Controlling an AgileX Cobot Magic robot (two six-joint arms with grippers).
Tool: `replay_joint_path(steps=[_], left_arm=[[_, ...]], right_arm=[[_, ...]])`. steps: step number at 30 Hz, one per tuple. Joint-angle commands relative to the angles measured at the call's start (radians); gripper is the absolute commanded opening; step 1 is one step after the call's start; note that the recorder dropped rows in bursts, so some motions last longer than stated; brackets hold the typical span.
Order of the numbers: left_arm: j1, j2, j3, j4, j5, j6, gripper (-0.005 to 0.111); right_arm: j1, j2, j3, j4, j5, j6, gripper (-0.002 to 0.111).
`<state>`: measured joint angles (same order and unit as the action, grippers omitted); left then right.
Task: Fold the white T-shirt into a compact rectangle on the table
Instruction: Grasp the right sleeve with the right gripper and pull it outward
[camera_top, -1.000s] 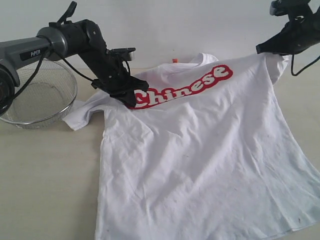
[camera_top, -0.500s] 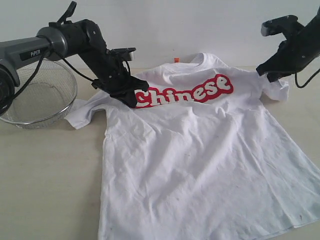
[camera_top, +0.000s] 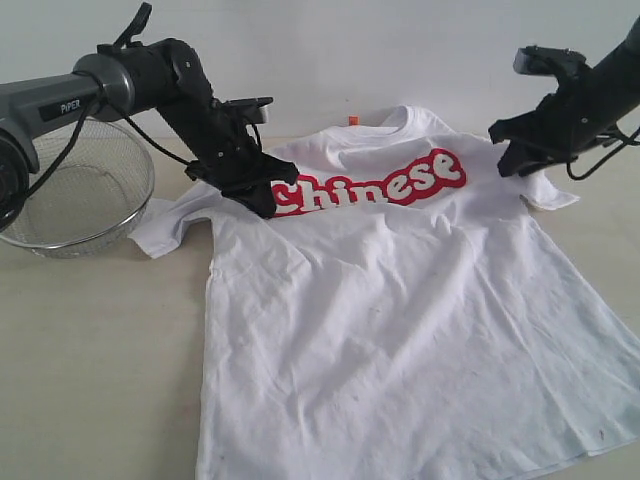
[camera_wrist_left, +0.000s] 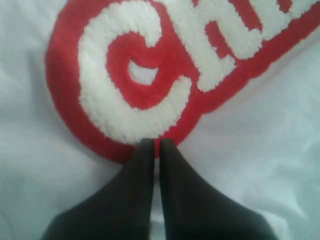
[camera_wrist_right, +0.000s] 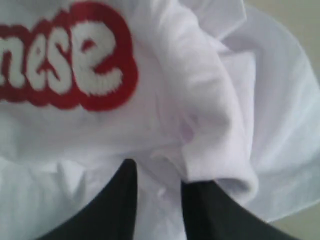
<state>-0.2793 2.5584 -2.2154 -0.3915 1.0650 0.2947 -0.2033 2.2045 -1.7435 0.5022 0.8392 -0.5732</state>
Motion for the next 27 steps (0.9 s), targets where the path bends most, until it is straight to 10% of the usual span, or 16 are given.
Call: replay_joint_path(steps=[1,27], left_arm=[[0.001,-0.01,-0.001,-0.011,0.013,0.013,0.004],[0.001,-0.01,-0.001,-0.016,0.021,0.013,0.004]], right_arm=[[-0.008,-0.04,-0.004,0.063,-0.094,-0.012,0.0],[-0.088,0.065,-0.002,-0.045,-0.113,0.226,0.0]])
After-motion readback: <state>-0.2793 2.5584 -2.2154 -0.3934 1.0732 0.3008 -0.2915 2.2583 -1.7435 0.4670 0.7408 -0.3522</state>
